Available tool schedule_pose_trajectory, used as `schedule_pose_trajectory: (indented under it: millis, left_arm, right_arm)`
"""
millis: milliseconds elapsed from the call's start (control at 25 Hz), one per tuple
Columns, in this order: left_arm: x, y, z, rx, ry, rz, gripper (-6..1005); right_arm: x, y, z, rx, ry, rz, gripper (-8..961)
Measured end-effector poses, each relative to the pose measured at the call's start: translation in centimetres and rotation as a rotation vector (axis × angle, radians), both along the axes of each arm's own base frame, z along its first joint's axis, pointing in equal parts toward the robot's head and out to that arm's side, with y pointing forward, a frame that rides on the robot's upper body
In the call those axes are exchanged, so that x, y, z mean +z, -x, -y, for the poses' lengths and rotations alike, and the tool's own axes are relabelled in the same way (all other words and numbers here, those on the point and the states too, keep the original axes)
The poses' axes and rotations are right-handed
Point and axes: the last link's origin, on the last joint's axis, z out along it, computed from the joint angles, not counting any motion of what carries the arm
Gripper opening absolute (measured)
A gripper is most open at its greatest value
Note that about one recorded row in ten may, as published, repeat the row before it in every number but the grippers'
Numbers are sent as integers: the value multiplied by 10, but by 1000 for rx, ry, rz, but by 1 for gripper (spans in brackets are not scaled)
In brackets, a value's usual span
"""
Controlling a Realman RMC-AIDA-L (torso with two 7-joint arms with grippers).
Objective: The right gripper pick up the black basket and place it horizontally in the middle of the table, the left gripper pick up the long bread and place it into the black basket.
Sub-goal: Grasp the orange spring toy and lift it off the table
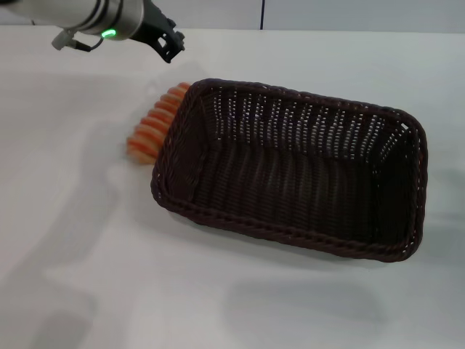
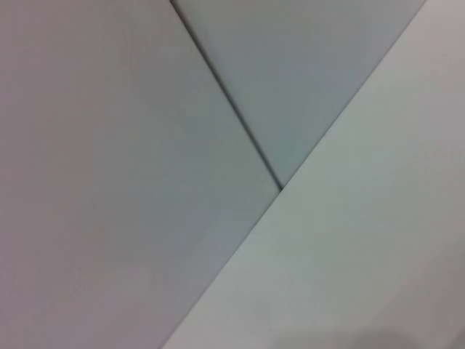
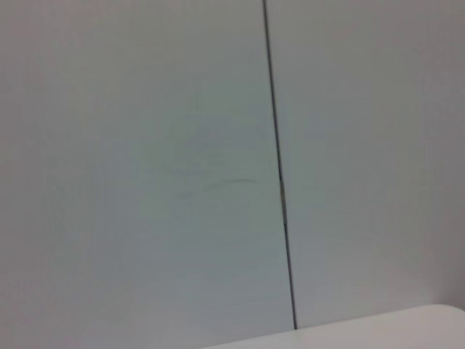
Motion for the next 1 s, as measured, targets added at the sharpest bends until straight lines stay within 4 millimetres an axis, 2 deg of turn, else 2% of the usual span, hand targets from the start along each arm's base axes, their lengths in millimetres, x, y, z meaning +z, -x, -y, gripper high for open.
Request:
schedule_pose_trajectory:
  millis: [160,320,360,720,1000]
  left_arm:
    - [-3,6,1,52,62,7,295]
    - [-5,14,0,86,64,-7,94]
    - [1,31,-4,132,-14,-56,44]
    - [-1,42,1,186,21,-101,346]
    - [-14,43,7,212,98,-144,493]
  right_arm:
    - [-1,1,0,2,0,-2,784]
    - [-2,1,1,-1,2,-3,784]
    - [-2,1,1,-1,3,-3,784]
    - [-3,-1,2,-10,9,-3,784]
    - [-5,-4,2,-16,18,3,784]
